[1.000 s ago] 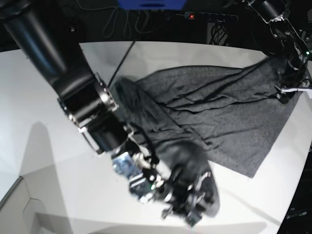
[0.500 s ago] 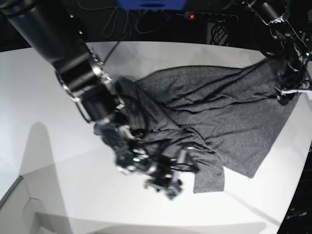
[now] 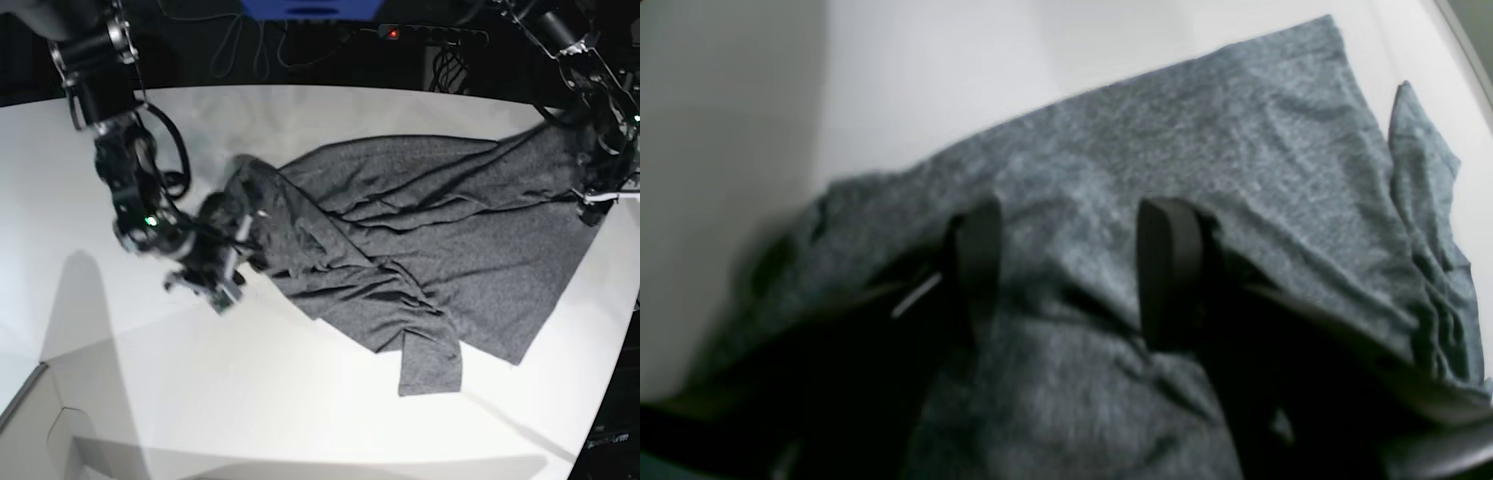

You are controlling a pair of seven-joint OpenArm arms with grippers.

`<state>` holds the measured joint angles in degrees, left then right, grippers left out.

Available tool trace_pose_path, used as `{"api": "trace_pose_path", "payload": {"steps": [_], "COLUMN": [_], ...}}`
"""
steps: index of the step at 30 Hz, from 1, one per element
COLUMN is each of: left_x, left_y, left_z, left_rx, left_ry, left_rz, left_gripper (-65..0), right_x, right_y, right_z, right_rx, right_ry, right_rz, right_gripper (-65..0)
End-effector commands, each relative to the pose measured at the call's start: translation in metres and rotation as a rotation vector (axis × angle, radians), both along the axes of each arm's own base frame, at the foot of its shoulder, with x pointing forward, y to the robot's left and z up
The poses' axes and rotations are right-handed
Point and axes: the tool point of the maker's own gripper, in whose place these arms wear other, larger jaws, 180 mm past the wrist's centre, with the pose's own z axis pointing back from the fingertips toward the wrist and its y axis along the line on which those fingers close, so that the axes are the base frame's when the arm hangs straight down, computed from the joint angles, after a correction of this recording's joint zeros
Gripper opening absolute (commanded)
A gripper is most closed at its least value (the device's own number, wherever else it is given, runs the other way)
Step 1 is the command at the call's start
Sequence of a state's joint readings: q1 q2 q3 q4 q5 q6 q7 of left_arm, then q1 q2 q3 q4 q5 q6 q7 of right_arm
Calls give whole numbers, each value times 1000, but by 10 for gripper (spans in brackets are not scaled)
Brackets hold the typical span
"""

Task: Layout the t-shirt on the table in an organized manner, then fold the t-shirt properly
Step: 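Pull the shirt taut between both grippers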

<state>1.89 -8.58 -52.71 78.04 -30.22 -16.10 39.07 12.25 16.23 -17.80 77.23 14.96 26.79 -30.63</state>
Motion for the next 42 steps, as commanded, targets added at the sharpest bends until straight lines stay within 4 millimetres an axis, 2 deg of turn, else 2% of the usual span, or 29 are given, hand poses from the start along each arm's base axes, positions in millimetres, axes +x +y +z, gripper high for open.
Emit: {"api": "trace_pose_path", "payload": {"steps": [1,5,8,10,12,16,19,23,26,29,31,35,37,39,42], "left_x": [22,34,56,73,91,124,149,166,173,176,174,173,174,181,183], "left_y": [8,5,0,-11,-28,-56,-74,-78,-82,-85,-84,-82,-81,-80,-82], "left_z": [37,75,95,88,70,40,27,14,1,-9,-15,-17,-13,7,37], "left_rx": [53,117,126,100,44,-75,-121,-86,-44,-24,-25,-26,-30,-4,46], "left_ry": [-105,-187,-242,-237,-211,-166,-170,-172,-163,-164,-161,-163,-176,-224,-294], "left_rz": [-7,-23,-38,-75,-117,-169,-184,-194,-209,-204,-188,-181,-176,-185,-214], "left_gripper": [-332,-331,-331,-331,-331,-331,-332,-332,-332,-332,-332,-332,-332,-333,-333], "right_x": [12,-10,-13,-12,-8,-3,1,1,14,23,24,19,17,15,15], "right_y": [-5,-39,-60,-78,-96,-136,-174,-220,-224,-223,-223,-231,-234,-242,-248], "right_z": [20,-5,-9,-7,-2,10,26,47,77,91,90,67,54,53,55], "right_rx": [28,2,-20,-30,-29,-21,-8,21,54,63,66,72,76,62,47], "right_ry": [-63,-2,7,4,-9,-39,-83,-140,-228,-266,-262,-197,-164,-157,-156], "right_rz": [-18,-85,-121,-164,-212,-329,-442,-584,-617,-618,-620,-647,-660,-667,-669], "right_gripper": [-438,-518,-558,-598,-650,-650,-650,-650,-650,-650,-650,-650,-650,-650,-573]}}
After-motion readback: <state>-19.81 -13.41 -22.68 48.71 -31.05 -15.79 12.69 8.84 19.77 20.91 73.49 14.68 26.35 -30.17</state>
